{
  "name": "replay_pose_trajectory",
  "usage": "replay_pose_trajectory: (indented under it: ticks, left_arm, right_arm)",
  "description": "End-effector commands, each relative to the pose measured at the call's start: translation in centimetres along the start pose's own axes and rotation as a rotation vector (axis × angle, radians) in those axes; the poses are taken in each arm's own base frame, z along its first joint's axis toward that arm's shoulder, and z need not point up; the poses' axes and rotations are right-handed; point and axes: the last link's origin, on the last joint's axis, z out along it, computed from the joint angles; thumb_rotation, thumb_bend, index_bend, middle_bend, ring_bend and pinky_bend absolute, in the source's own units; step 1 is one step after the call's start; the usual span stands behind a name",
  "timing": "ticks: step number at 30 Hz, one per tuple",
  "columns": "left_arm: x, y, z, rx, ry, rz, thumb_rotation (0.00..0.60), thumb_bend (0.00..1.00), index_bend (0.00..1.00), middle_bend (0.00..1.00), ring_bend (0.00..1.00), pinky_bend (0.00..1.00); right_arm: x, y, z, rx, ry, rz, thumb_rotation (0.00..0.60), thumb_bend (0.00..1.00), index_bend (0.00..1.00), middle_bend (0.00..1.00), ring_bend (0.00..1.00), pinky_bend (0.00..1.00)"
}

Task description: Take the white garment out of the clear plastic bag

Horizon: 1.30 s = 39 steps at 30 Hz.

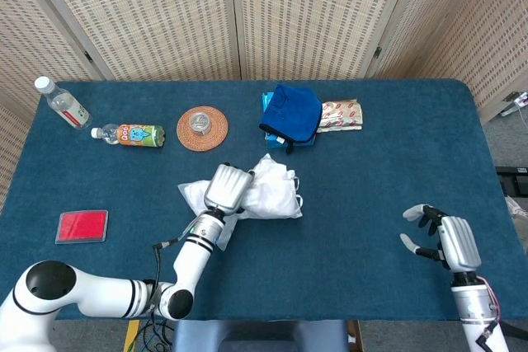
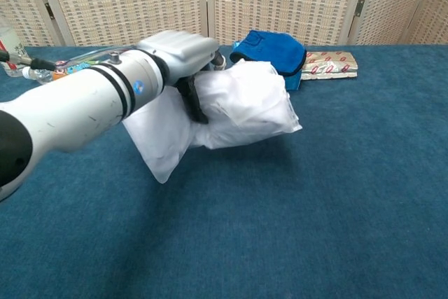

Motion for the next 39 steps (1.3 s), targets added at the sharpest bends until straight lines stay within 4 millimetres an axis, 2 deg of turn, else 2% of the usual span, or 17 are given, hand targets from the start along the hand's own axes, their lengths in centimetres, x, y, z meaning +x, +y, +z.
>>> replay_pose_trajectory:
  ticks: [1, 4, 11, 16, 31, 39]
  left_arm:
    - [0.4, -0.6, -0.7, -0.021, 0.057, -0.009, 0.6, 0.09, 0.48, 0.64, 0.56, 0.46]
    - [0.8, -0.5, -1.2, -0.045, 0.095, -0.008, 0.6, 0.09, 0.48, 0.64, 0.56, 0.46]
    - [2.2, -0.4, -1.9, -0.098, 0.172, -0.017, 0.6, 0.09, 0.47, 0.64, 0.56, 0.46]
    - [2.8, -0.1, -2.2, -0.124, 0.194, -0.015, 0.6, 0.09, 0.47, 0.64, 0.56, 0.46]
    - [3.8, 1.1, -2.0, -0.177, 0.197, 0.009, 0.6, 0.09, 0.47, 0.64, 0.56, 0.47]
    - [4.0, 1.1, -2.2, -0.177, 0.199, -0.013, 0.6, 0.09, 0.47, 0.64, 0.56, 0.47]
  right_arm:
    - [0.5, -0.8, 0.8, 0.006, 0.019, 0.036, 0.6, 0.19, 0.47, 0.46, 0.5, 0.64]
    - [0.8, -1.7, 1.8, 0.021, 0.024, 0.059, 0.6, 0.16, 0.47, 0.41, 0.46, 0.62]
    - [1.2, -4.2, 4.3, 0.074, 0.022, 0.083, 0.6, 0.02, 0.42, 0.23, 0.23, 0.39]
    - [1.2, -6.2, 5.9, 0.116, 0.019, 0.096, 0.6, 0.0, 0.37, 0.16, 0.15, 0.32]
    - [0.6, -12.0, 9.2, 0.275, -0.051, 0.068, 0.6, 0.0, 0.36, 0.12, 0.08, 0.26]
    - [-0.7, -13.7, 10.2, 0.326, -0.122, 0.053, 0.6, 0.0, 0.36, 0.1, 0.06, 0.23]
